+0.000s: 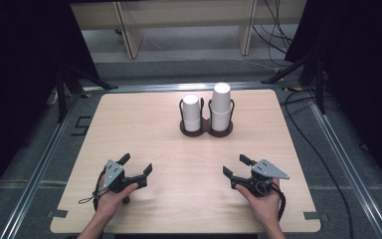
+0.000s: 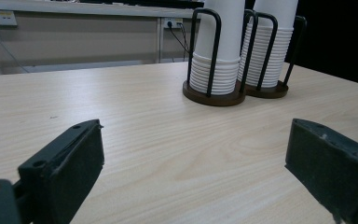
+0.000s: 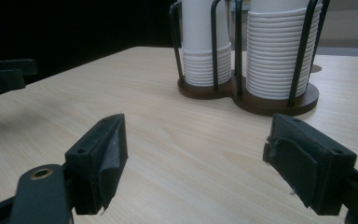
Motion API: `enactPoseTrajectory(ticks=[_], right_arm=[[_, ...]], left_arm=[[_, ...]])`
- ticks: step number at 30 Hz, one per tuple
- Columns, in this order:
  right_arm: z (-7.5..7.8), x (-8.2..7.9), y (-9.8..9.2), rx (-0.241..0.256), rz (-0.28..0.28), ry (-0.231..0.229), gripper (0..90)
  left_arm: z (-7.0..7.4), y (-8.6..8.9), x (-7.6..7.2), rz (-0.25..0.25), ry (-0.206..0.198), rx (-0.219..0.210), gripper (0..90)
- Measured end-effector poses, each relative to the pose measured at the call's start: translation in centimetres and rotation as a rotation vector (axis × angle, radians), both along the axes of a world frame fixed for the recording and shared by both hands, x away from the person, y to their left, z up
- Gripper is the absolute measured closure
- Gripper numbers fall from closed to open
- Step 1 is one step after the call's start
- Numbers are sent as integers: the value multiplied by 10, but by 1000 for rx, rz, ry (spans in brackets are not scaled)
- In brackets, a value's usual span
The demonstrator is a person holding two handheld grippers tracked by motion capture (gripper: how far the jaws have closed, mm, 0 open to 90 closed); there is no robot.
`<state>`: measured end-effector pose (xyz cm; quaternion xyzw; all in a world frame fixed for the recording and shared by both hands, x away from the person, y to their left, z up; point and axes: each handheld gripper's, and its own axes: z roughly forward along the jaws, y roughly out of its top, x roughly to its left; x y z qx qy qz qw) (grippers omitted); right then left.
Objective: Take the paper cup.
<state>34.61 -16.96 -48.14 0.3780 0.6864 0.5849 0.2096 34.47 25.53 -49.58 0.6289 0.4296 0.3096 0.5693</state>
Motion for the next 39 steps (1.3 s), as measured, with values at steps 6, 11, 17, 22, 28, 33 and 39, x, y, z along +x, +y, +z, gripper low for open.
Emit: enactPoseTrajectory(ticks=[6,11,17,22,28,33,39], right_arm=[[2,8,2,-15,3,-57,180],[7,10,7,-43,-11,-65,173],[19,14,14,-37,-19,-71,173],[29,28,18,-15,-19,-114,175],[39,45,28,-12,1,-134,183],[50,63,40,-16,15,-145,194],[63,83,58,-37,22,-125,212]], left_arm=[[5,-11,2,-37,-17,-1,60],[11,-21,0,-72,-21,20,58],[17,-35,20,-116,-29,60,61],[20,-48,48,-136,-12,74,77],[22,-60,75,-148,1,81,135],[21,-75,107,-174,25,93,144],[15,-93,139,-199,56,136,147]])
